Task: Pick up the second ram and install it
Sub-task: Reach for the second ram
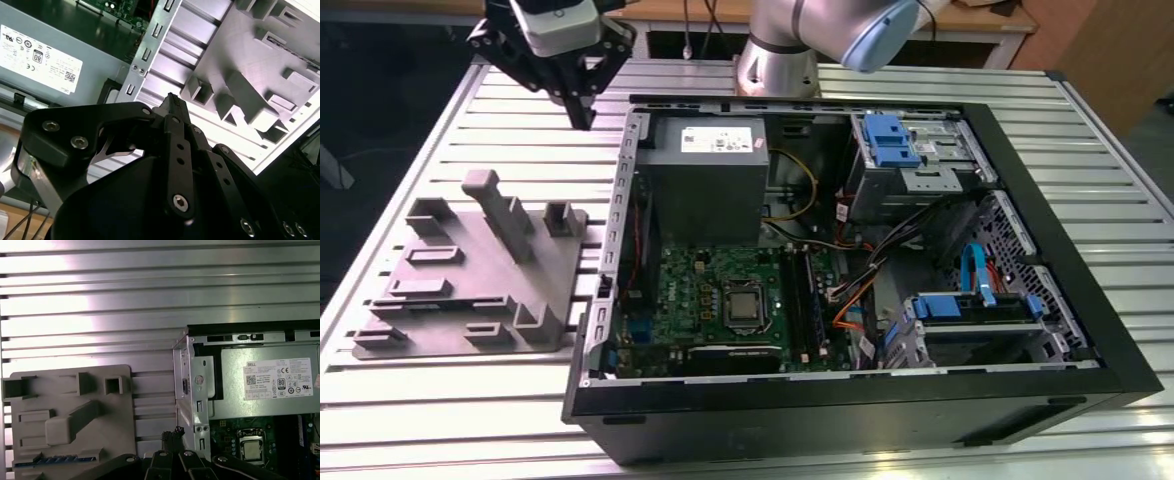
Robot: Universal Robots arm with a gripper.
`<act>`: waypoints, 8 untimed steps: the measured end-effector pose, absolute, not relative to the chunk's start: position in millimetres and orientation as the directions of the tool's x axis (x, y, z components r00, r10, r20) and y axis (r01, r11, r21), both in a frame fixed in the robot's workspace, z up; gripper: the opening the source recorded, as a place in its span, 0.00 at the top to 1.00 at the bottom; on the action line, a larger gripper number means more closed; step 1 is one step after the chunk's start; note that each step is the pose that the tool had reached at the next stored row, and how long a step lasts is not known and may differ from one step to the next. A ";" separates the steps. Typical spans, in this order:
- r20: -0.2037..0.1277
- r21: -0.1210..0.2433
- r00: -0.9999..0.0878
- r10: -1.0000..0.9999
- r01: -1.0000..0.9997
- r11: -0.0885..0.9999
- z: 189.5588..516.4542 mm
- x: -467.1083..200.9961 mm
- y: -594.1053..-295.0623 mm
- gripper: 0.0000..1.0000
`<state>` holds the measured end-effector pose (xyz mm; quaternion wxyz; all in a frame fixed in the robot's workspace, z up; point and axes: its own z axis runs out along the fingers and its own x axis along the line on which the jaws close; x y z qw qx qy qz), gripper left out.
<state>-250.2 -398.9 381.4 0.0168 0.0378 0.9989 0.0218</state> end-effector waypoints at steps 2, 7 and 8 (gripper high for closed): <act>-0.032 0.045 -0.997 0.076 0.075 0.996 381.1 -253.6 -398.9 0.90; -0.032 0.045 -0.997 0.076 0.075 0.996 380.3 -263.1 -398.9 0.90; -0.032 0.045 -0.997 0.076 0.075 0.996 380.1 -264.8 -398.9 0.90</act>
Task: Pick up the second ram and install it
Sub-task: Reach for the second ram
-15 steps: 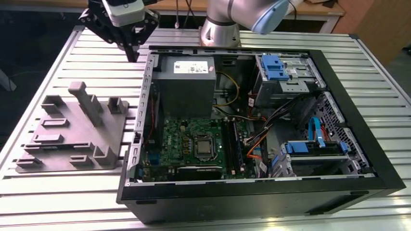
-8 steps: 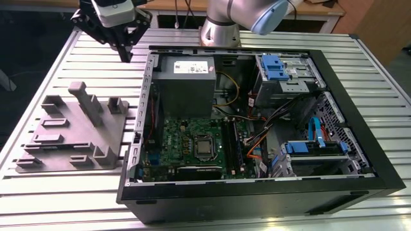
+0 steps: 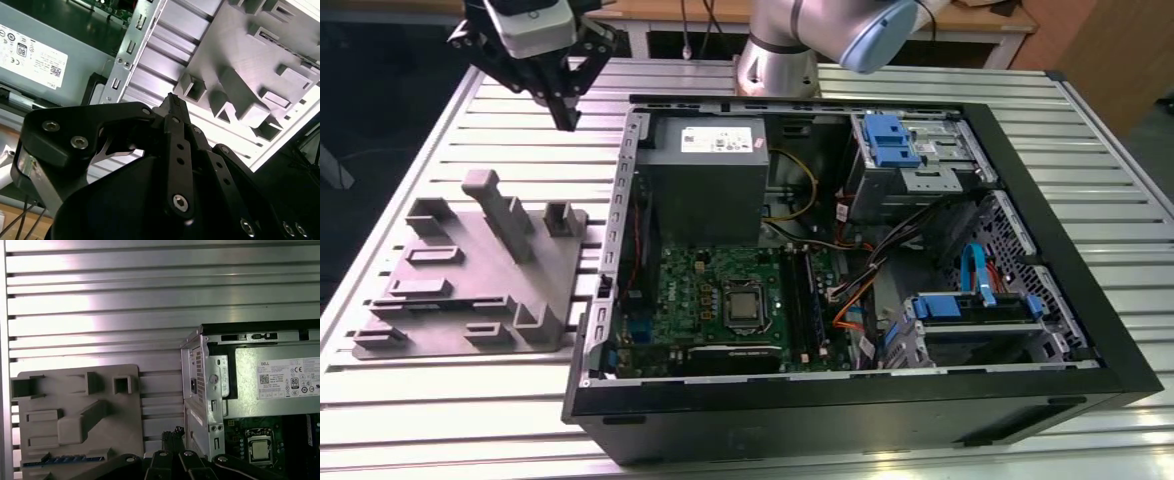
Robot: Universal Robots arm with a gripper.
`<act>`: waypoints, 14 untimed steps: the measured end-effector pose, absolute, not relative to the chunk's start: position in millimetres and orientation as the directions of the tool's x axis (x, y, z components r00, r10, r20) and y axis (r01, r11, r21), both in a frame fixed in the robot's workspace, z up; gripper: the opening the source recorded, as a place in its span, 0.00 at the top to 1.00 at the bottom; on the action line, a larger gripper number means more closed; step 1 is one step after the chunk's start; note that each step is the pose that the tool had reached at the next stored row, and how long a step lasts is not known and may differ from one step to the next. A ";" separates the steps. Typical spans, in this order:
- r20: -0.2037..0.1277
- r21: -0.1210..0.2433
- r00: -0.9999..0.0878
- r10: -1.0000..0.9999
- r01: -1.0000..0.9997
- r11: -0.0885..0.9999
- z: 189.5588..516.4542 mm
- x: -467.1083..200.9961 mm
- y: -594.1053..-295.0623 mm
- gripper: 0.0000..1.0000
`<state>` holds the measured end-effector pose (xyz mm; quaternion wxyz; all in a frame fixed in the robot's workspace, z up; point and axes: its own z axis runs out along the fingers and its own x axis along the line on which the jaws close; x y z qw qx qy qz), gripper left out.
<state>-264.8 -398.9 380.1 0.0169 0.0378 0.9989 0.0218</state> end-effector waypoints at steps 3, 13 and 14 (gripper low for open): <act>-0.032 0.045 -0.997 0.076 0.075 0.996 379.7 -270.1 -398.9 0.90; -0.032 0.045 -0.997 0.076 0.075 0.996 378.0 -288.3 -398.9 0.90; -0.032 0.045 -0.997 0.076 0.075 0.996 377.7 -290.4 -398.9 0.90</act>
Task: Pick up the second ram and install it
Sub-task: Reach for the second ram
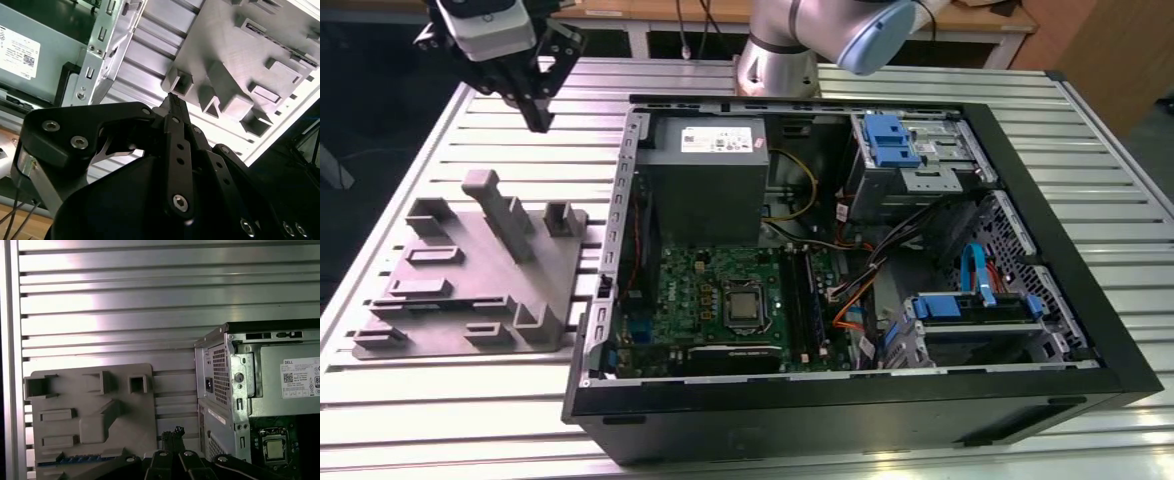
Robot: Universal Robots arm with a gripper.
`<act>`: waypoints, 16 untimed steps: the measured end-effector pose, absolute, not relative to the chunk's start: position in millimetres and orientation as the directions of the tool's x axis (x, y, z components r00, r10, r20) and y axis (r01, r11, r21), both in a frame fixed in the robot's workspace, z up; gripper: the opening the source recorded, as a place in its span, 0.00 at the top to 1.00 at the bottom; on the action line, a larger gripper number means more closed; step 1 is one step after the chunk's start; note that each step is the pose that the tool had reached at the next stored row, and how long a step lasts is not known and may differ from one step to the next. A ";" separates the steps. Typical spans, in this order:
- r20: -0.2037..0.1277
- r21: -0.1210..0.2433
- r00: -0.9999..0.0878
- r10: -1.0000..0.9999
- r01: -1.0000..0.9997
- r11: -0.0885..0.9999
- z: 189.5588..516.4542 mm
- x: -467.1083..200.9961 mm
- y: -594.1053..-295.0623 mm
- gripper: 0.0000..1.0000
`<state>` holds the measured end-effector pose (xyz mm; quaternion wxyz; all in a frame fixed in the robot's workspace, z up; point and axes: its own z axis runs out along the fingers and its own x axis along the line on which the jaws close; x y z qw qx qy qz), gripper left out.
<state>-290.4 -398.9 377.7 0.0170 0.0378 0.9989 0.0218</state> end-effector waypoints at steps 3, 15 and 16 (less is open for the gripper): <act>-0.032 0.045 -0.997 0.076 0.075 0.996 377.0 -295.8 -398.9 0.90; -0.032 0.045 -0.997 0.076 0.075 0.996 374.1 -317.0 -398.9 0.90; -0.032 0.045 -0.997 0.076 0.075 0.996 373.8 -318.8 -398.9 0.90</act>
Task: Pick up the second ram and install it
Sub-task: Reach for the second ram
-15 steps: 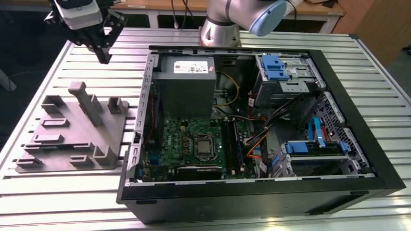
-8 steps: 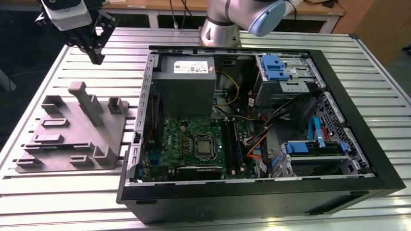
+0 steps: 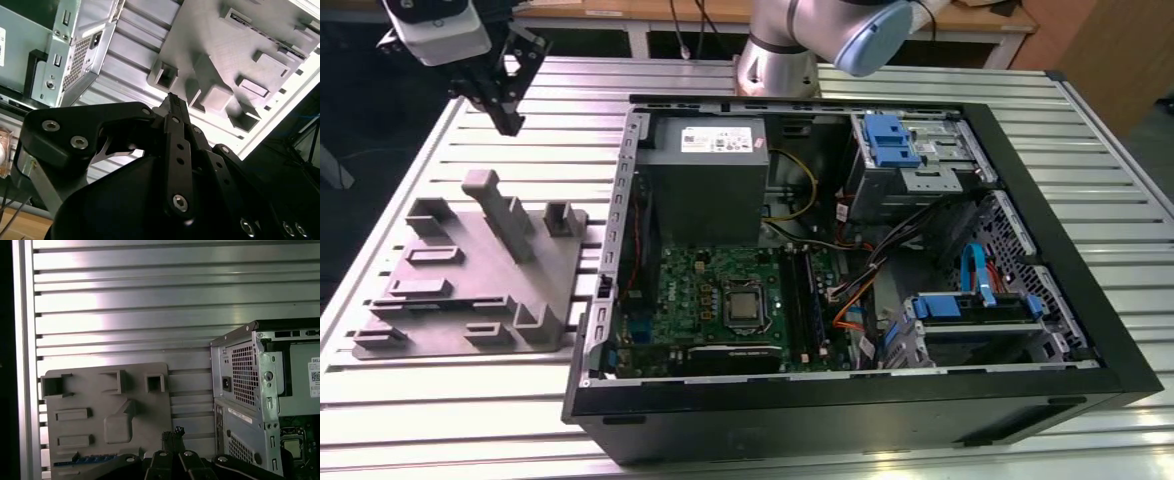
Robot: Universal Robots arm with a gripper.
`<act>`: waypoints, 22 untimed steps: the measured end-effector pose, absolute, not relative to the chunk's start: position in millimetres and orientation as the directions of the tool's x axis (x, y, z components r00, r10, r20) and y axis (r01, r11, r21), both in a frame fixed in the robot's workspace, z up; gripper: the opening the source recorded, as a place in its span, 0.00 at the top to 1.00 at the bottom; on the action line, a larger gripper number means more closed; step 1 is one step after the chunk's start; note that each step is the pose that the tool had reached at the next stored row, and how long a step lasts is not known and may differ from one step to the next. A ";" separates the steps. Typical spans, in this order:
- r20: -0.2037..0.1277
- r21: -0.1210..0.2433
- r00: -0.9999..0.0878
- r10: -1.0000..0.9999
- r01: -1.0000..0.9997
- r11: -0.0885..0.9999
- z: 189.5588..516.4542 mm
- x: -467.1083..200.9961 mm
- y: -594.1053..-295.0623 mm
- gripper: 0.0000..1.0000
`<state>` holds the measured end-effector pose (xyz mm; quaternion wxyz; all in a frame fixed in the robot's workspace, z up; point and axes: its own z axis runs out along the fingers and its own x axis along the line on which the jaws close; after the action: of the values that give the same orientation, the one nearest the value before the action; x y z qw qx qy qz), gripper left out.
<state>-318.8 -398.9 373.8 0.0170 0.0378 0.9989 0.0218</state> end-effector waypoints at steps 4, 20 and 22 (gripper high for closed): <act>-0.032 0.045 -0.997 0.076 0.075 0.996 373.0 -326.1 -398.9 0.90; -0.032 0.045 -0.997 0.076 0.075 0.996 369.9 -353.0 -398.9 0.90; -0.032 0.045 -0.997 0.076 0.075 0.996 369.0 -355.5 -398.9 0.90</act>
<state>-355.5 -398.9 369.0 0.0170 0.0378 0.9989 0.0217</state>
